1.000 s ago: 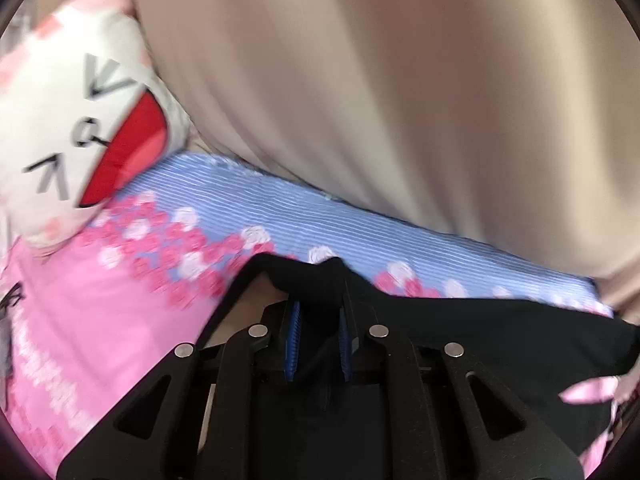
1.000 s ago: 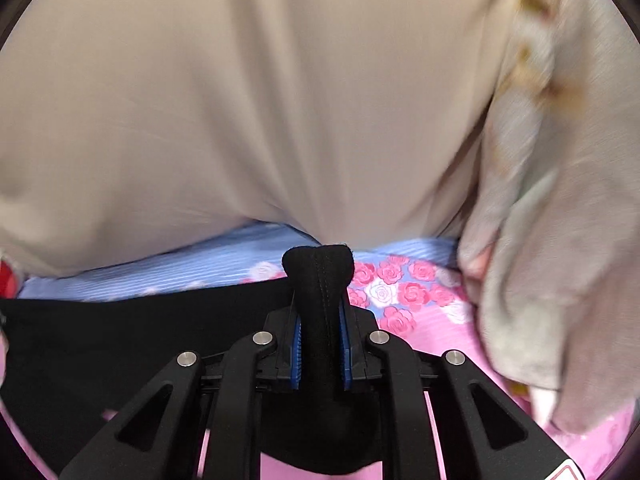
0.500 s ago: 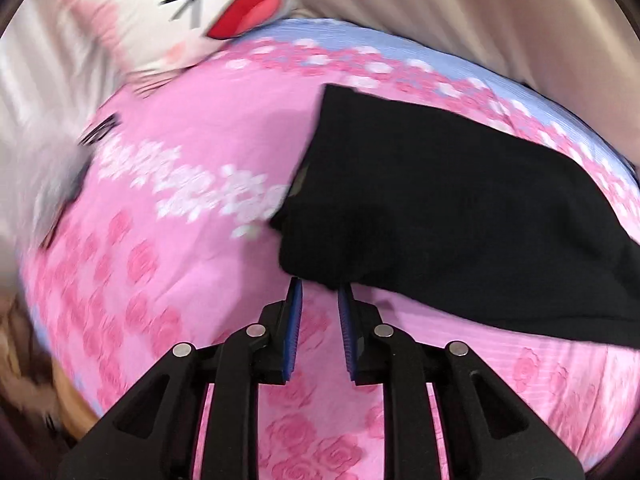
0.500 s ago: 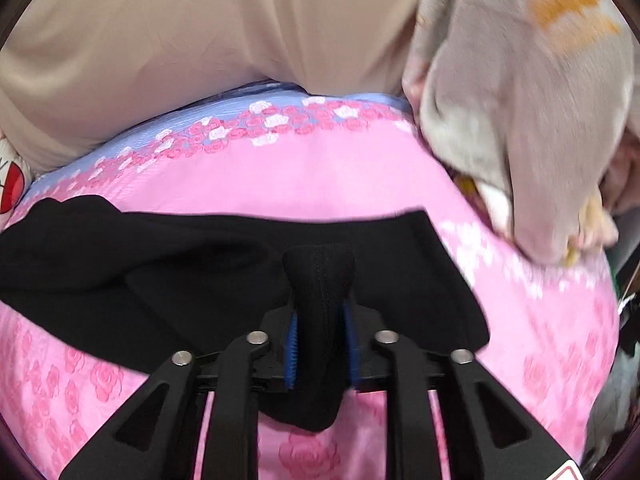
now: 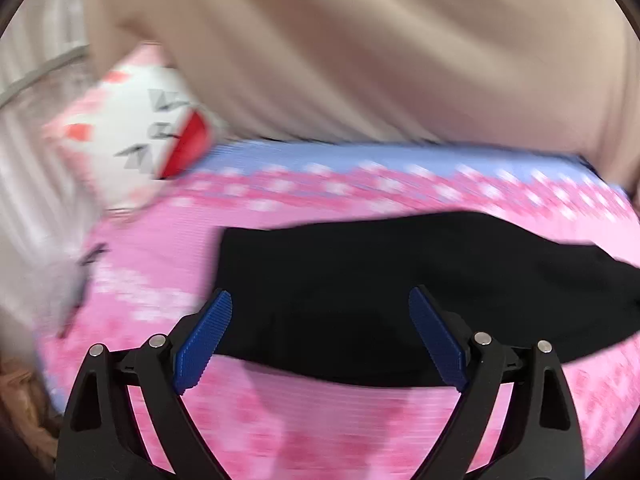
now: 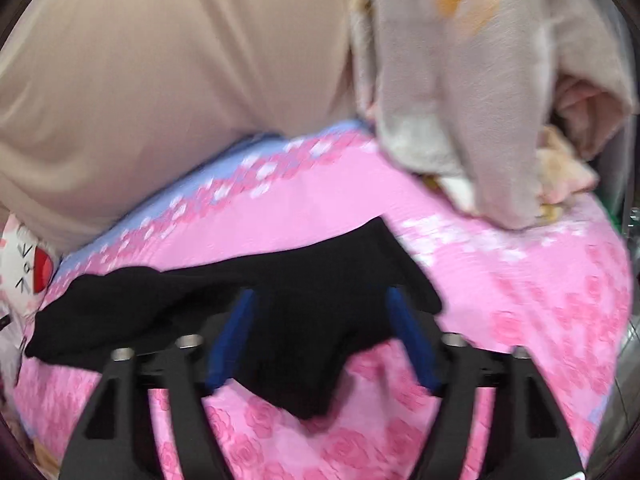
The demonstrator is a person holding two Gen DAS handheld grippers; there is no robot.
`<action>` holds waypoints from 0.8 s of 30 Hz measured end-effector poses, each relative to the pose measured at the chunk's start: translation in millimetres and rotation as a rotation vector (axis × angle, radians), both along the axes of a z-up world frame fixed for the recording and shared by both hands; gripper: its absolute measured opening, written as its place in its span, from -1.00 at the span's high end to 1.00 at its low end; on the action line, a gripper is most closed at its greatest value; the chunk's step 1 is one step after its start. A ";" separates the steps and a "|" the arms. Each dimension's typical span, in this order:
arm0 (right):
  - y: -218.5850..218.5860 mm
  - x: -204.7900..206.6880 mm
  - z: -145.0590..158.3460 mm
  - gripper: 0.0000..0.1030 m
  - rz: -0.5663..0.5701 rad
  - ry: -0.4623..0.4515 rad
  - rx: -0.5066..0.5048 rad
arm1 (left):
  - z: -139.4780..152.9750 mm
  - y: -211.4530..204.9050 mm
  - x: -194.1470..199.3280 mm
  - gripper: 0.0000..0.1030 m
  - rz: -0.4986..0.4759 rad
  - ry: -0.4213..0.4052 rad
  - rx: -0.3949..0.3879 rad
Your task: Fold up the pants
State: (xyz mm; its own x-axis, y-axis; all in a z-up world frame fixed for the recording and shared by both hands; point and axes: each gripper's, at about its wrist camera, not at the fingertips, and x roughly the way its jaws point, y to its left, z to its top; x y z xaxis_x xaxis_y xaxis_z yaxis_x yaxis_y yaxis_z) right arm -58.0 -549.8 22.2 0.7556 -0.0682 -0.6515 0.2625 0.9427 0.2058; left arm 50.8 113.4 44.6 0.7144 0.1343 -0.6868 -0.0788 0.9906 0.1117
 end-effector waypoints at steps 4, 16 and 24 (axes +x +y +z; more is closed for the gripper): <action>20.0 36.0 -30.1 0.81 0.167 0.183 -0.026 | -23.1 -46.5 4.2 -0.71 -0.092 0.061 -0.028; 39.6 -33.8 -12.7 0.24 0.180 0.216 -0.640 | -76.0 -95.6 16.8 -0.71 -0.176 0.220 -0.023; -24.3 -67.3 12.0 -0.05 0.010 0.016 -0.061 | -74.5 -137.6 32.4 -0.71 -0.250 0.217 -0.024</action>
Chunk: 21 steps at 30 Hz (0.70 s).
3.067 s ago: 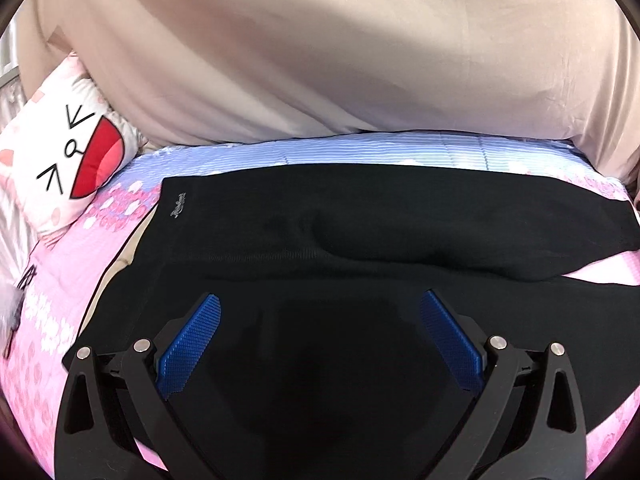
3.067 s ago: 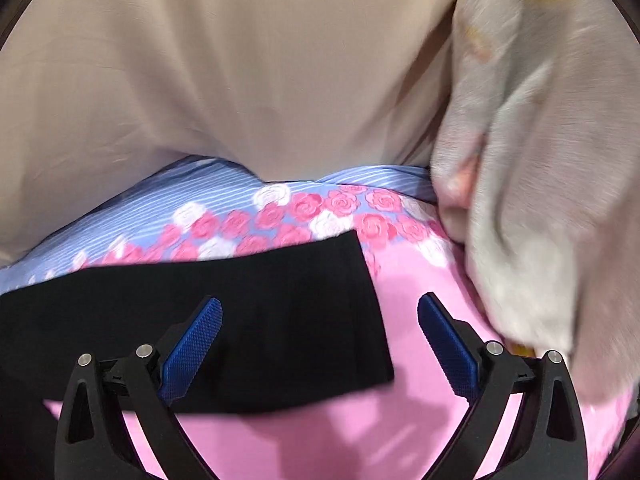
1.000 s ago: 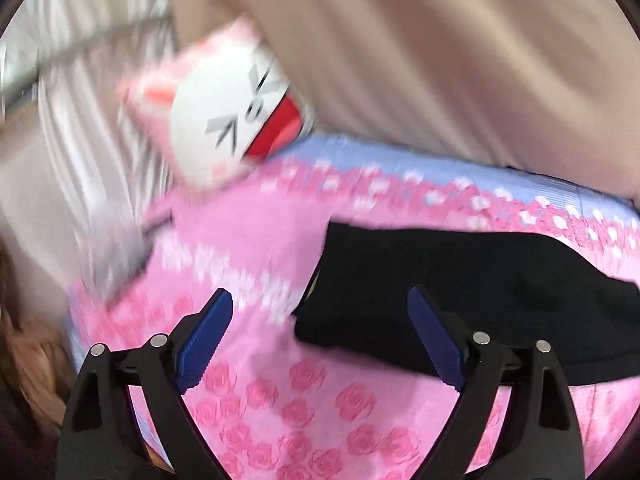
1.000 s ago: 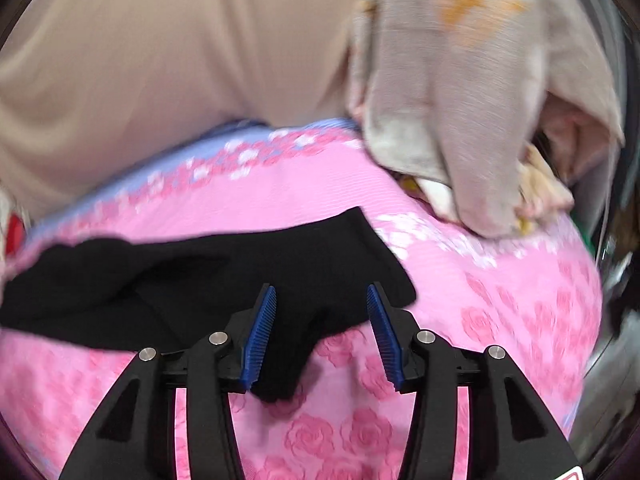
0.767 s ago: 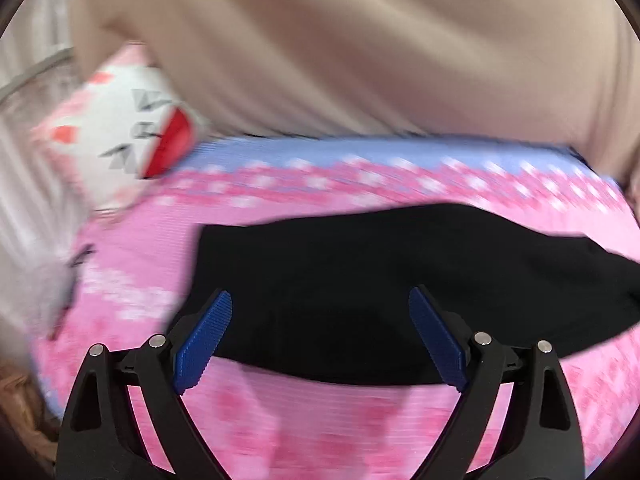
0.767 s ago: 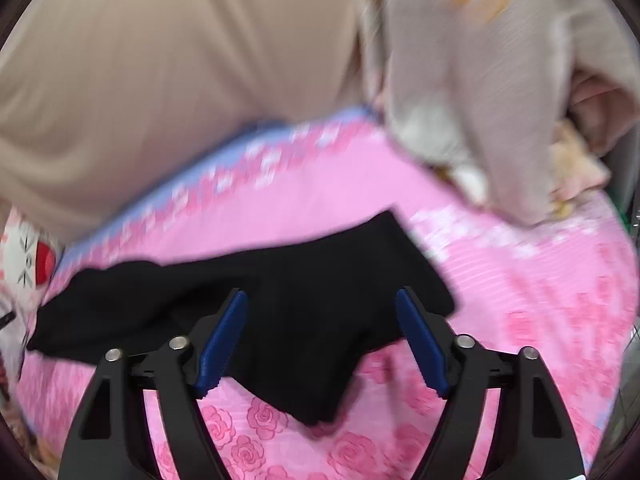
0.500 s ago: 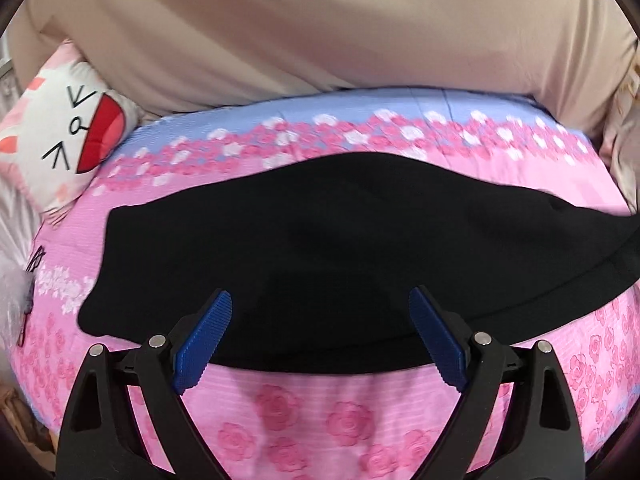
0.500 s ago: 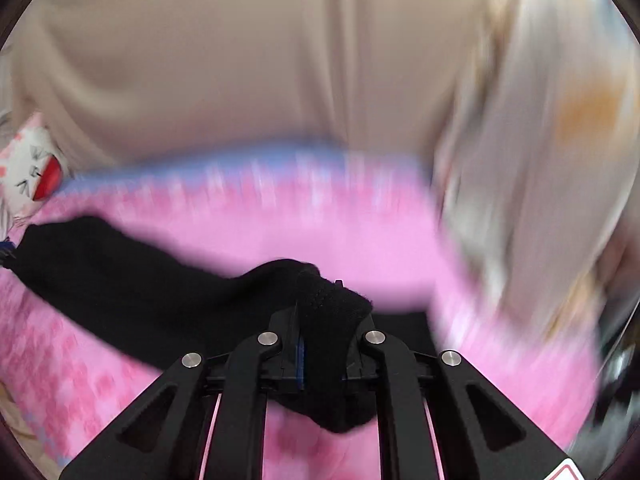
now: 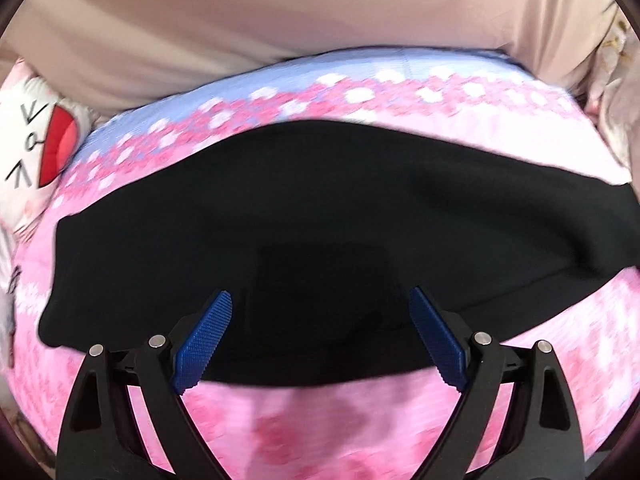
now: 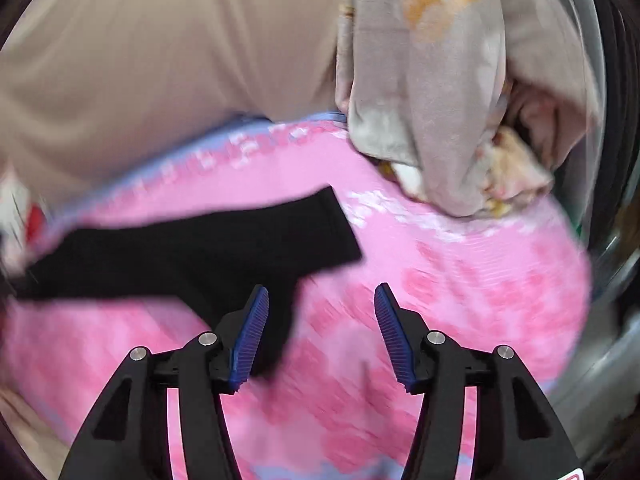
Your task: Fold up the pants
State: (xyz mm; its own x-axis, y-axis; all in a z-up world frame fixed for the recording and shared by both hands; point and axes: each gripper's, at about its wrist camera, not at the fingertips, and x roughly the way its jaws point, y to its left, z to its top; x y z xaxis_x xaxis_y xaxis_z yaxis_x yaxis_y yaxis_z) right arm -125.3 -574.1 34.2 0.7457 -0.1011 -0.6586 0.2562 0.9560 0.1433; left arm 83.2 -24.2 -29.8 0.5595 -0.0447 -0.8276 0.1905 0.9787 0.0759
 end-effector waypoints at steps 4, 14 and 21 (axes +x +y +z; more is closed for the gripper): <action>-2.8 43.8 -23.9 -0.05 0.017 0.103 0.127 | 5.6 -25.3 -4.6 -0.71 -0.058 -0.013 -0.030; 42.6 94.3 29.9 0.85 0.089 0.009 -0.252 | 6.7 -13.6 -1.0 -0.73 -0.012 -0.026 -0.009; -18.7 142.9 -42.8 0.66 -0.063 0.176 -0.261 | -10.8 26.0 8.6 -0.79 0.092 0.025 -0.005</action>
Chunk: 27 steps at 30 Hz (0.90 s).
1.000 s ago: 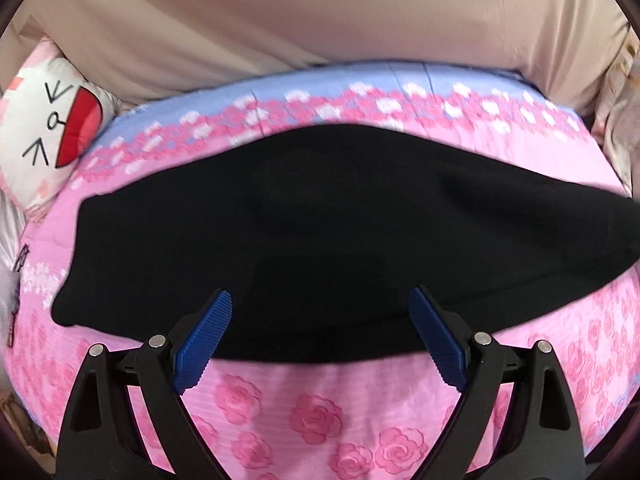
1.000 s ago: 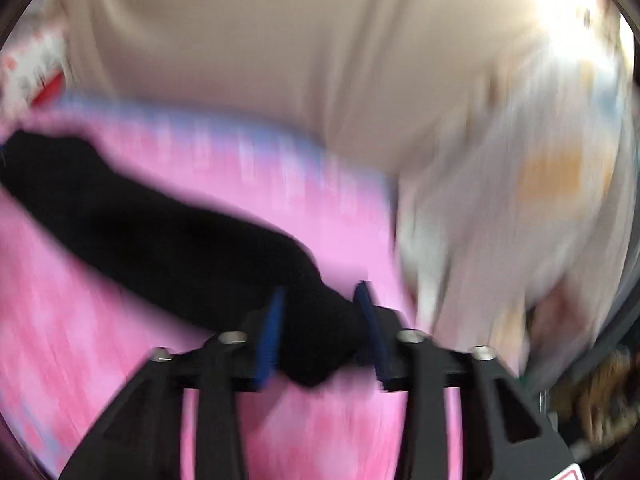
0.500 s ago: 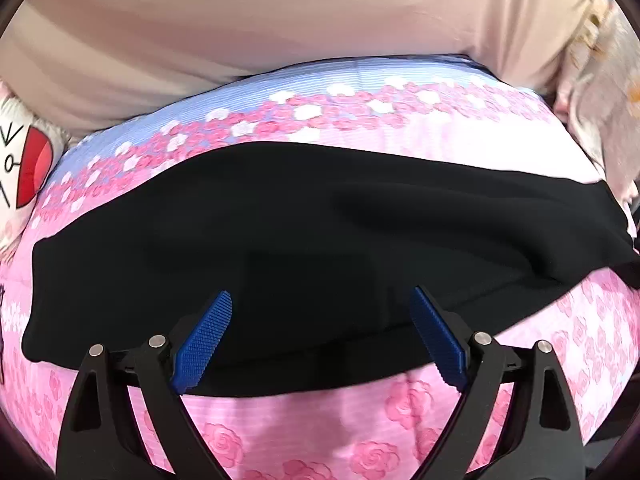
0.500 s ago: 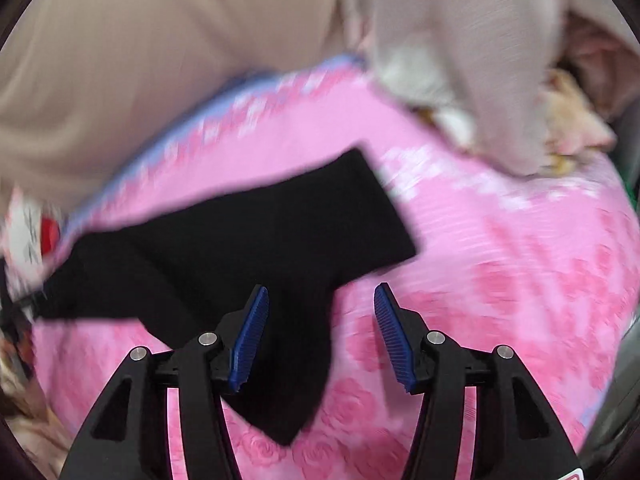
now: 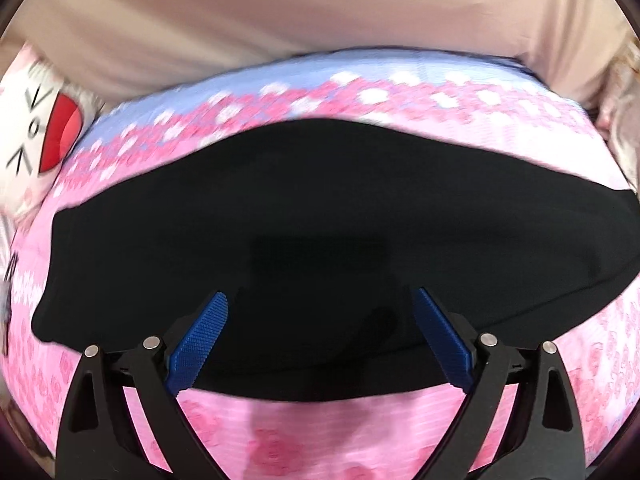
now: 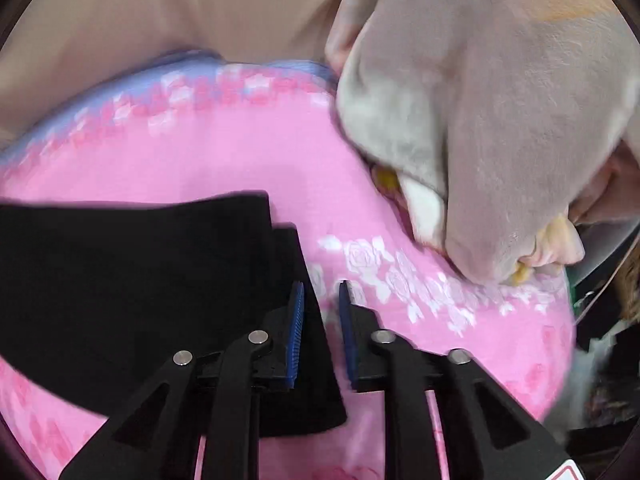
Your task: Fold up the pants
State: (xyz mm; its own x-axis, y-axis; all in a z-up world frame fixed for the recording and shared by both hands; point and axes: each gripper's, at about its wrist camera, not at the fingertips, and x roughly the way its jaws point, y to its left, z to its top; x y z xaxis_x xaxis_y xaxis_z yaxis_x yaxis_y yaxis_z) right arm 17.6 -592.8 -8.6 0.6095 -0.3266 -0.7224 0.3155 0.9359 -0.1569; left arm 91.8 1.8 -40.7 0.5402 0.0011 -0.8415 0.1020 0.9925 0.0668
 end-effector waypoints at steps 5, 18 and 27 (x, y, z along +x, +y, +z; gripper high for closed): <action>47.4 -44.0 32.5 0.57 0.031 -0.164 0.117 | 2.0 67.0 0.0 -0.79 0.168 -0.003 -0.035; 264.6 -19.8 -17.9 0.15 0.376 -0.079 0.675 | -22.7 138.4 -3.3 -0.79 0.213 0.060 -0.306; 315.8 29.3 -55.1 0.08 0.298 -0.002 0.852 | -24.9 150.8 0.9 -0.80 0.115 0.073 -0.318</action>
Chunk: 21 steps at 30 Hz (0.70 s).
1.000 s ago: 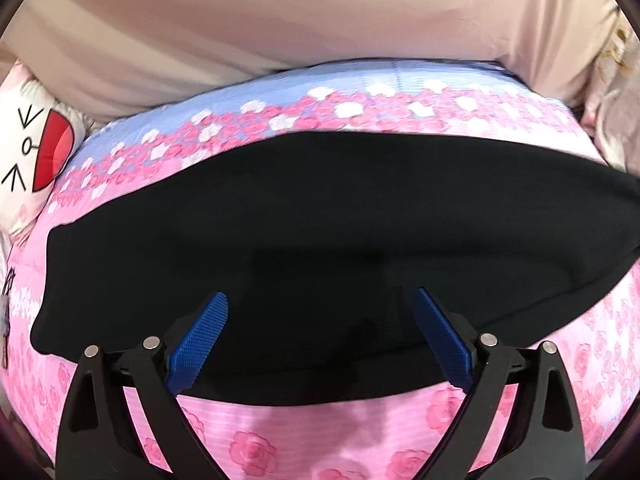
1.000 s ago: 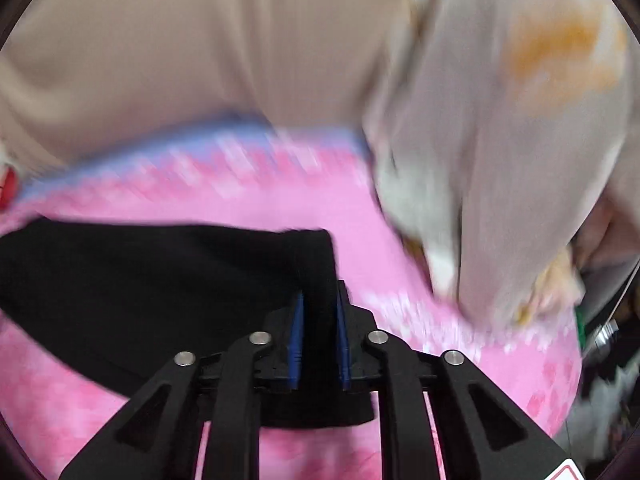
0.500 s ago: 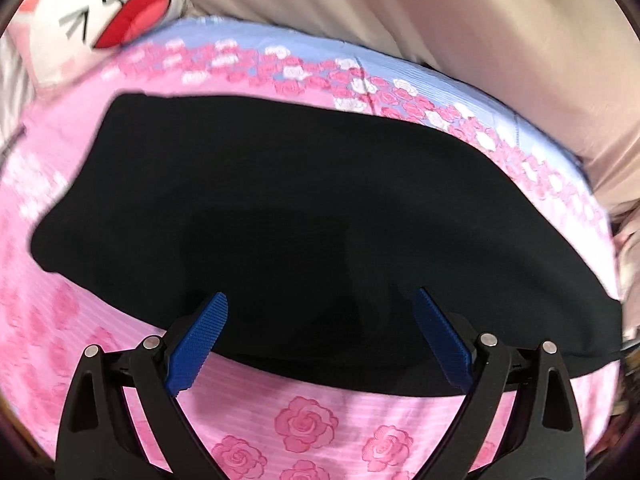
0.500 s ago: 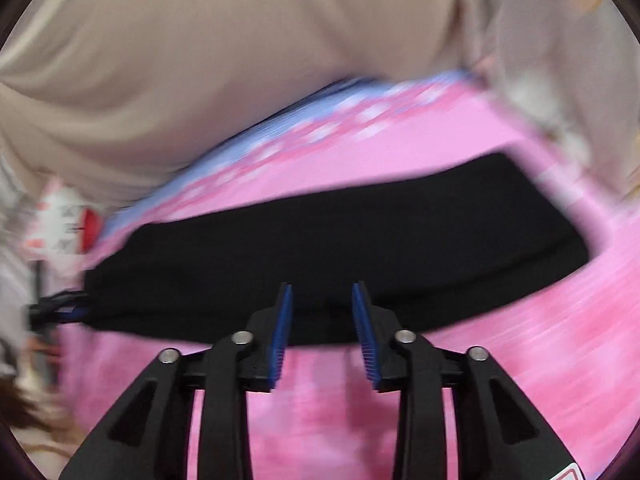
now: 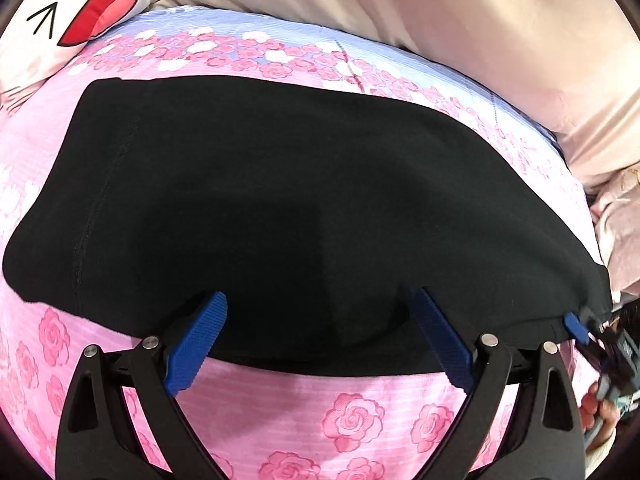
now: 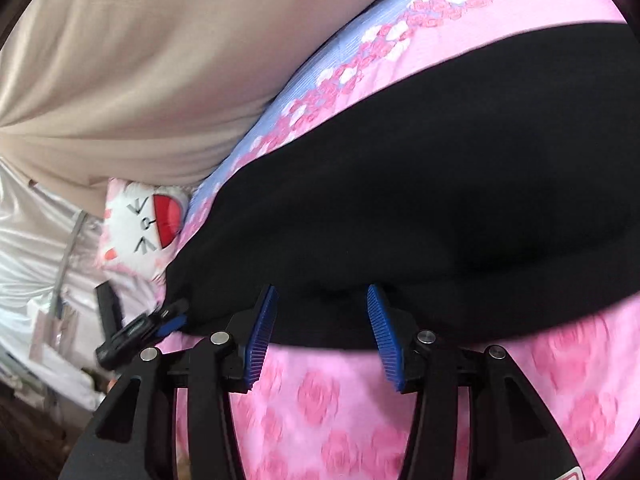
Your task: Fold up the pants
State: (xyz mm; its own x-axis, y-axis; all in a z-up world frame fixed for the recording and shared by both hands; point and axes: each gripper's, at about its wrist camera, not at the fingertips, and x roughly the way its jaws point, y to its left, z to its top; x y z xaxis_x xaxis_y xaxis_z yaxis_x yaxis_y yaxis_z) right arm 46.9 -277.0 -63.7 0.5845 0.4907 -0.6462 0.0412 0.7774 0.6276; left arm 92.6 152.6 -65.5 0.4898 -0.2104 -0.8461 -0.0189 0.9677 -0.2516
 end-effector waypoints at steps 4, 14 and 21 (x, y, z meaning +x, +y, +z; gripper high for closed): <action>-1.2 11.4 3.6 0.89 -0.028 -0.017 -0.047 | 1.6 4.7 3.2 -0.80 -0.018 -0.005 0.003; 3.7 -44.4 21.1 0.72 -0.013 0.049 -0.287 | 5.5 48.9 -14.3 -0.80 0.017 -0.015 0.063; 100.7 -20.5 38.2 -0.14 0.297 -0.086 -0.133 | 42.5 75.1 -49.4 -0.80 0.095 -0.127 0.088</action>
State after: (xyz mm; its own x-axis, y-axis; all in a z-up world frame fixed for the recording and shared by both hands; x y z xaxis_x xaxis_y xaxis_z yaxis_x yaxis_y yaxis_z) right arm 26.4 -176.2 -25.5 0.4836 0.5622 -0.6709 -0.2481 0.8231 0.5109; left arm 43.2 227.7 -23.0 0.6077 -0.0863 -0.7895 -0.0844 0.9814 -0.1722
